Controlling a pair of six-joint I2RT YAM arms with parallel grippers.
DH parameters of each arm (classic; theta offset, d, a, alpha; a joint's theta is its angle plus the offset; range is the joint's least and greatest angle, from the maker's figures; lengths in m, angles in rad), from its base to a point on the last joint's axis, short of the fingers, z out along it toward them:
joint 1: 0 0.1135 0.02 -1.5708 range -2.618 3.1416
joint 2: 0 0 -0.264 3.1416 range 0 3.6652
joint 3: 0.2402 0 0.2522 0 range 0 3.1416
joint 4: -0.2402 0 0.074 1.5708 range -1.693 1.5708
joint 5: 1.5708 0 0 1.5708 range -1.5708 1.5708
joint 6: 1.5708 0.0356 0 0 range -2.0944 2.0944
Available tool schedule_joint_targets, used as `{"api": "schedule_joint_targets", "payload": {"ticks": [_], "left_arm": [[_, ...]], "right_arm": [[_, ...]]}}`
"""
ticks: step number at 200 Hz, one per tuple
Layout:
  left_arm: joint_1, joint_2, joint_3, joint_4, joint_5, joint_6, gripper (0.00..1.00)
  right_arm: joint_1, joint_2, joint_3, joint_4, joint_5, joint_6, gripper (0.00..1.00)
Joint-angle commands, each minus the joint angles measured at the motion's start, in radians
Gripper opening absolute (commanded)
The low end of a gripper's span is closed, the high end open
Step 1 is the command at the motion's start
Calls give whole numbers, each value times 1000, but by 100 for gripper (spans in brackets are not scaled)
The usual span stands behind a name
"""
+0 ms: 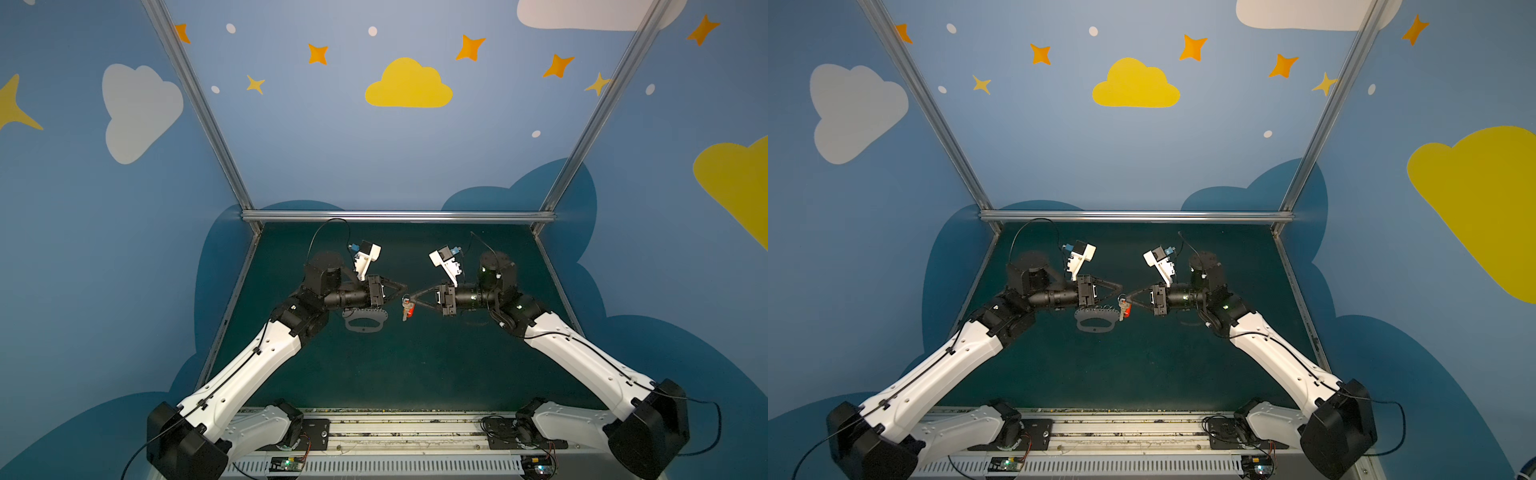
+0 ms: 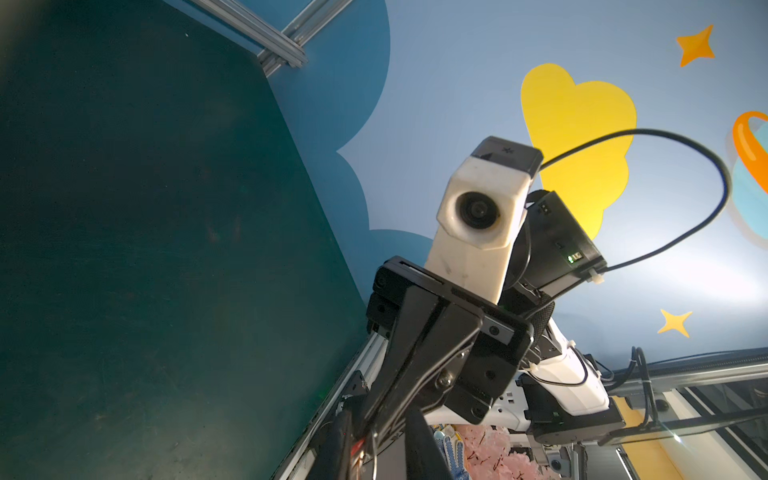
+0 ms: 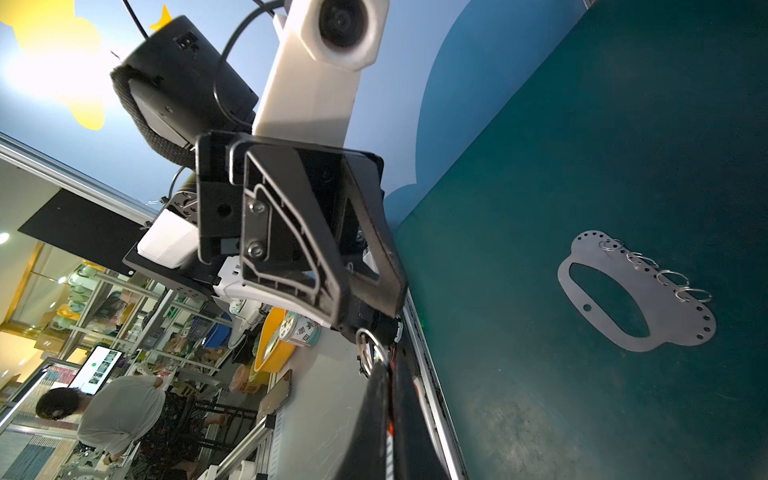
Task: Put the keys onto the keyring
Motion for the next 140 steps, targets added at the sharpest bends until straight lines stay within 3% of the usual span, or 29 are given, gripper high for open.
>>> {"api": "schedule_joint_targets", "payload": {"ticks": [1,44,87,140], "left_arm": [[-12,12,46,-16,33,33,23],[-17,13,58,-67,7,67,21],[-17,-8,66,-149,-67,117,33],[-23,13,73,-146,-41,113,28]], "right_arm": [[6,-1,25,-12,6,-23,0],[5,-11,21,-32,37,-36,0],[6,-19,31,-58,48,-54,0],[12,-21,33,-57,47,-52,0]]}}
